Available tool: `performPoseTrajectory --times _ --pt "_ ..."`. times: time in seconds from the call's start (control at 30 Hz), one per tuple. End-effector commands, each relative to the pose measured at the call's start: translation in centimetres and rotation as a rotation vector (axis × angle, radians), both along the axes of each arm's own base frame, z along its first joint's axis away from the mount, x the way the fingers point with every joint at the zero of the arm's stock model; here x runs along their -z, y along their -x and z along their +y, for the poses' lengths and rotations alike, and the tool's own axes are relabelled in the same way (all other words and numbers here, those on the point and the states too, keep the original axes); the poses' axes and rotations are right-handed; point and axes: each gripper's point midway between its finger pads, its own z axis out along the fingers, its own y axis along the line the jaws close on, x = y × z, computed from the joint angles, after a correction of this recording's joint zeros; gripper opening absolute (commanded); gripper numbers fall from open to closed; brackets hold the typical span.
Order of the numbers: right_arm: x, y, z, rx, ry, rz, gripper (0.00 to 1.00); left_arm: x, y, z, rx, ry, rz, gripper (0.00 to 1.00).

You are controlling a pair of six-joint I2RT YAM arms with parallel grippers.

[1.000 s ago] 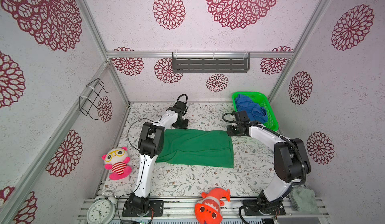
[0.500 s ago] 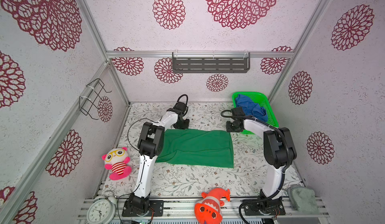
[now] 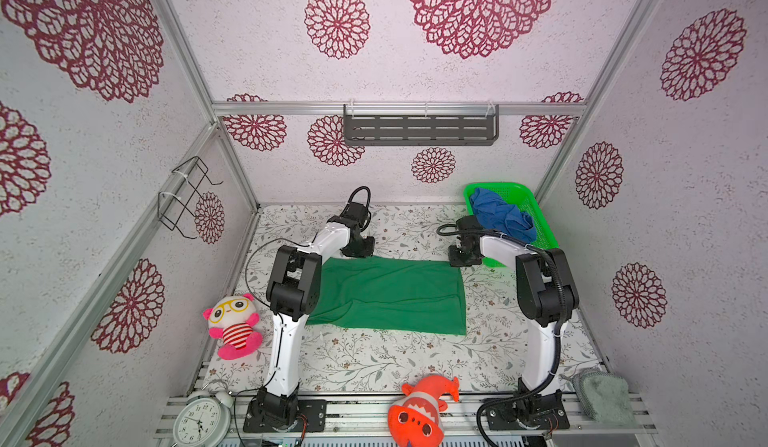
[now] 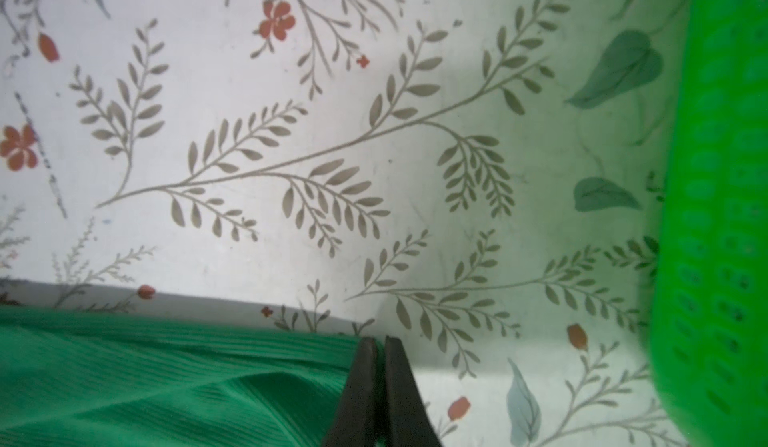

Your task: Fold and stack the tank tops

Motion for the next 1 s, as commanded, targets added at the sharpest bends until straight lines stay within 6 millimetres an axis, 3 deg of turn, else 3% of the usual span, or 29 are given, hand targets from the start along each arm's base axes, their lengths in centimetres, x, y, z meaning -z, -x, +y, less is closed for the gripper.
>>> performPoseTrajectory --times 0.0,0.23,0.43,0.7,0.8,0.97 --pt "-1.2 -1.1 -1.1 0.005 0.042 -0.032 0.0 -2.7 -1.6 1.0 -0.052 0.032 -0.1 0.0" --pt "-3.7 -2.9 -0.4 -0.068 0.032 -0.138 0.0 -3.4 -2.7 1.4 -0.093 0.064 -0.175 0.0" --pt "-5.7 -3.1 0.3 -0.196 0.041 -0.247 0.0 -3.7 -3.2 1.4 -0.079 0.064 -0.219 0.0" --pt "-8.1 -1.0 1.0 -0.315 0.023 -0.359 0.0 -6.6 -1.6 2.0 -0.077 0.064 -0.313 0.0" --pt "-8.6 0.3 1.2 -0.335 0.003 -0.388 0.0 -8.3 -0.1 2.4 -0.074 0.053 -0.349 0.0" --pt "-8.8 3.3 1.0 -0.344 -0.026 -0.425 0.0 -8.3 3.3 2.8 -0.077 0.029 -0.343 0.0"
